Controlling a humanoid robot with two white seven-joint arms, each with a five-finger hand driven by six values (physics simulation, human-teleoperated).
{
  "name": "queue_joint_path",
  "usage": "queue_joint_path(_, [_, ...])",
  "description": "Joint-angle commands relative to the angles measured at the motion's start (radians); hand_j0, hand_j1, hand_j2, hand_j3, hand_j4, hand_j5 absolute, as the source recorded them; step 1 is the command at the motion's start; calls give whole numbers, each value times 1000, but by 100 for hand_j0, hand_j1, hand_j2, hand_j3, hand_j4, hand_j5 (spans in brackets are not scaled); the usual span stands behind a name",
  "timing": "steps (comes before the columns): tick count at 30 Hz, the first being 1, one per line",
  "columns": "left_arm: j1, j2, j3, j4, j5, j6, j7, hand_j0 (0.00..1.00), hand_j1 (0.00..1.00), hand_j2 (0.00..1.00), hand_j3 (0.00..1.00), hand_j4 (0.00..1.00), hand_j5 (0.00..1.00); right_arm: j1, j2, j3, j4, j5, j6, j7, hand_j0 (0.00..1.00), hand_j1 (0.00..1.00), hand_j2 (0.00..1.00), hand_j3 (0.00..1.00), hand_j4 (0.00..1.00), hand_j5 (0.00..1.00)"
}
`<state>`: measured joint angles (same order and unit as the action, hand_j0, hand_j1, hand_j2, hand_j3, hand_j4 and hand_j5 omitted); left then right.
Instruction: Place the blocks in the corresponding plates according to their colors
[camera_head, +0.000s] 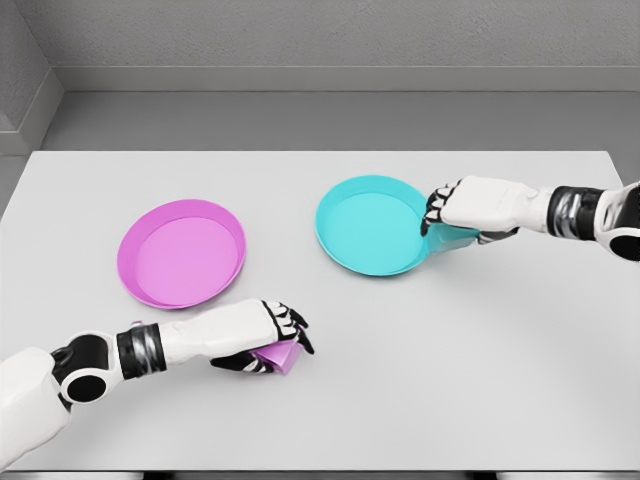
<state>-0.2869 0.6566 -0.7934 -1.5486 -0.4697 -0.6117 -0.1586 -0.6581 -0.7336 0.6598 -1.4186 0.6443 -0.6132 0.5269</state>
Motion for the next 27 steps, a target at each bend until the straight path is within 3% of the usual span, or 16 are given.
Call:
queue_joint_path(1, [0,15,5,-33,8,1,1,66,66,66,66,66,66,0,16,1,7,-5,2,1,68,68,68,68,68,68])
queue_joint_path(13, [2,54,66,-71,9,1,1,66,66,66,66,66,66,-51,100,6,96,3,2,1,68,68,68,68,68,68])
queue_joint_path(27, [-6,67,148,-28,9,1,1,65,65,65,65,65,65,-80,174,14,152,9,2,2,68,68,68,68,68,68])
